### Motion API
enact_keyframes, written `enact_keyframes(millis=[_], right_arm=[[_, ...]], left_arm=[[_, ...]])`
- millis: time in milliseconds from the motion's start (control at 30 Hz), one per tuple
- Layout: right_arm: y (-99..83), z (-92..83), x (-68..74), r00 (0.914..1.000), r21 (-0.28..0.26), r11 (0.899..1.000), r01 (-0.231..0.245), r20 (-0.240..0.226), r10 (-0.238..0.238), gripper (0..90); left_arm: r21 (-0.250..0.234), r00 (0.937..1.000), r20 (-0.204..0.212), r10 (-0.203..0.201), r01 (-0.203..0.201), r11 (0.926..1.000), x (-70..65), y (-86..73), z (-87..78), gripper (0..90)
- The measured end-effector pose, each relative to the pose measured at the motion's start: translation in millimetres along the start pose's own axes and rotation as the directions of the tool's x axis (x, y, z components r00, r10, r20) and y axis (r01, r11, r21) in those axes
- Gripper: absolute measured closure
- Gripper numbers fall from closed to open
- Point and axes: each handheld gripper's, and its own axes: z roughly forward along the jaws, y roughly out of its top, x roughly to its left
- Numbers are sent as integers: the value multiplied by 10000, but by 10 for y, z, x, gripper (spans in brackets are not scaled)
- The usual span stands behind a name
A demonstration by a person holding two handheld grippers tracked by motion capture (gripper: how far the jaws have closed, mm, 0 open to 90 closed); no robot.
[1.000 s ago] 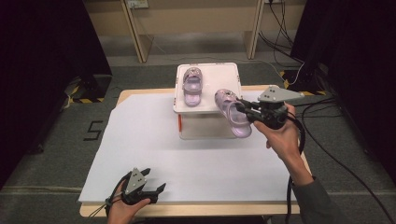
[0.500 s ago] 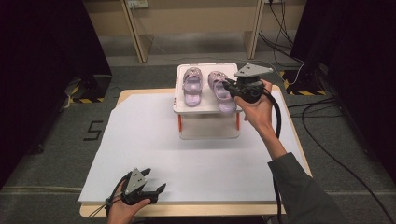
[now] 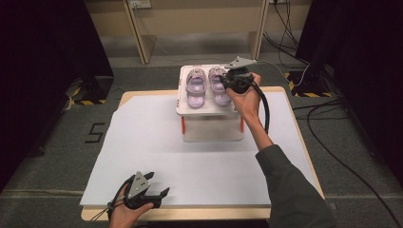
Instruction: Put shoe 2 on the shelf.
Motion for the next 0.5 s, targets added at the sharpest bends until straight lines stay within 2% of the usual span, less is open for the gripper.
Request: enact_keyframes(millis=[300, 400, 467, 500], right_arm=[[-1, 159, 22, 9992, 239, 9995, 198, 342, -206, 805], [-19, 196, 20, 9993, 376, 9992, 157, 342, -169, 788], [-39, 213, 23, 9996, 280, 9996, -34, 268, 26, 768], [-42, 212, 22, 9996, 273, 9996, 19, 280, -26, 765]], left_arm=[[11, 10000, 7, 65, -65, 10000, -4, 4, -7, 193], [19, 10000, 9, 71, -71, 10000, -6, 4, -7, 193], [0, 10000, 31, 71, -71, 10000, -7, 4, -7, 193], [9, 10000, 30, 72, -72, 10000, -7, 4, -6, 193]])
